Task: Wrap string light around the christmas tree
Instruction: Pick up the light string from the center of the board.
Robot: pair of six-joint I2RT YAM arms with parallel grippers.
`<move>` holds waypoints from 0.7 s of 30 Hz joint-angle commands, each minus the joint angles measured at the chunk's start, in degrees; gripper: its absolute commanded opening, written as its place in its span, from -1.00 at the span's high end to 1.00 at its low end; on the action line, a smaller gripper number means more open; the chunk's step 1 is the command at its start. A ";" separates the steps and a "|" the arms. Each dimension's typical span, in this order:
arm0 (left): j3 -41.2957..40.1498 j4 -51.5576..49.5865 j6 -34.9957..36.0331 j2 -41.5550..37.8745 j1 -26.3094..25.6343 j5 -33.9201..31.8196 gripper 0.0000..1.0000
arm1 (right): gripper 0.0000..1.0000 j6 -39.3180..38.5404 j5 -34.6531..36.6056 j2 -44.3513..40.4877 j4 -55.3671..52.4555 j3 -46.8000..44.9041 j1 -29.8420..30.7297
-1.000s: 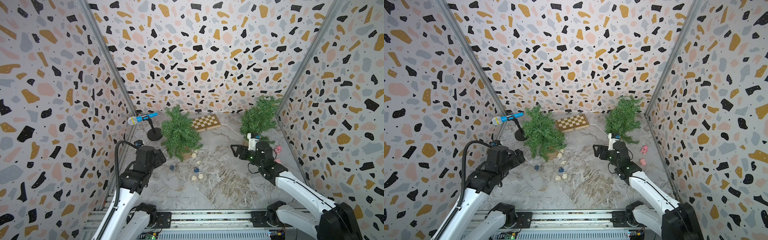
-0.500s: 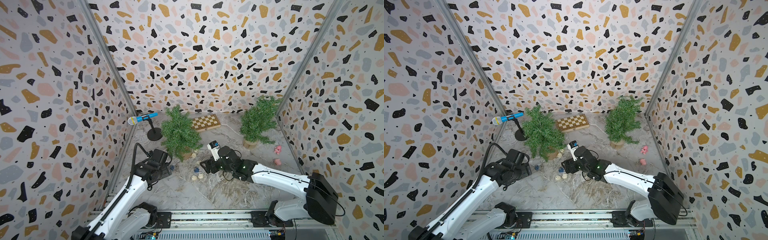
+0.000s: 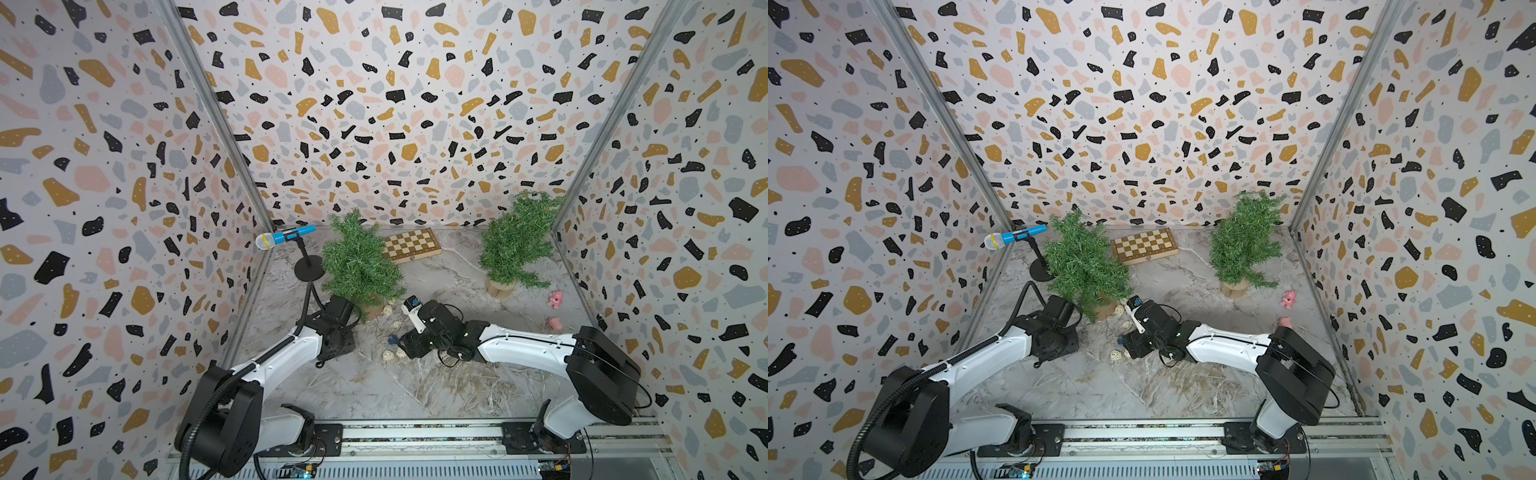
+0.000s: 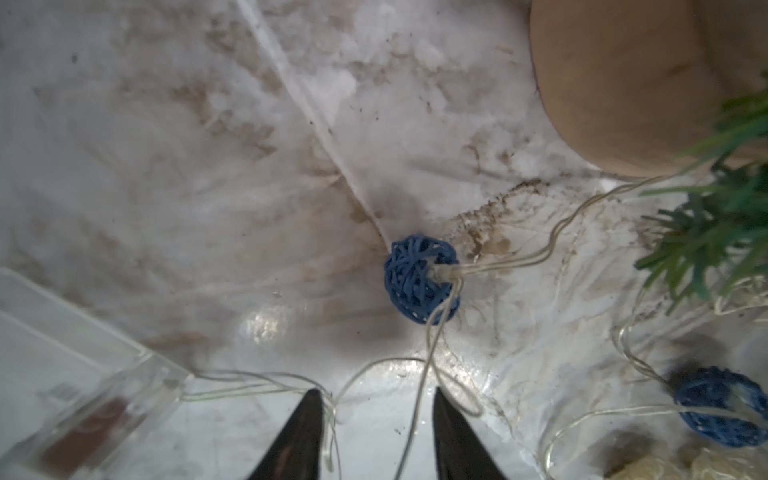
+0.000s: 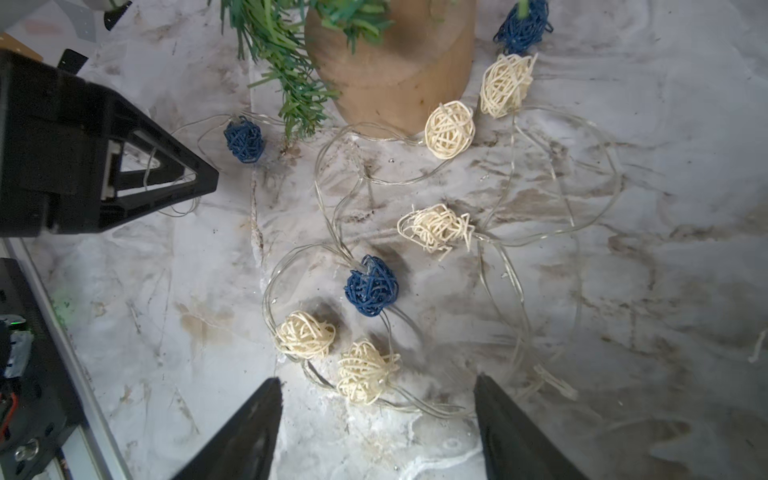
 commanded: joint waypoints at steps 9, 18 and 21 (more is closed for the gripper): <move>18.80 -26.15 4.50 -21.04 0.40 -18.34 1.00 | -0.49 3.82 -4.08 -6.55 3.51 -1.79 -5.73; 40.77 -35.32 18.19 -19.46 0.35 -23.83 1.00 | -0.49 2.69 -4.94 -5.78 2.54 0.37 -5.36; 46.33 -35.72 20.65 -19.10 0.37 -27.10 1.00 | -0.49 2.23 -4.27 -6.21 2.81 0.24 -4.09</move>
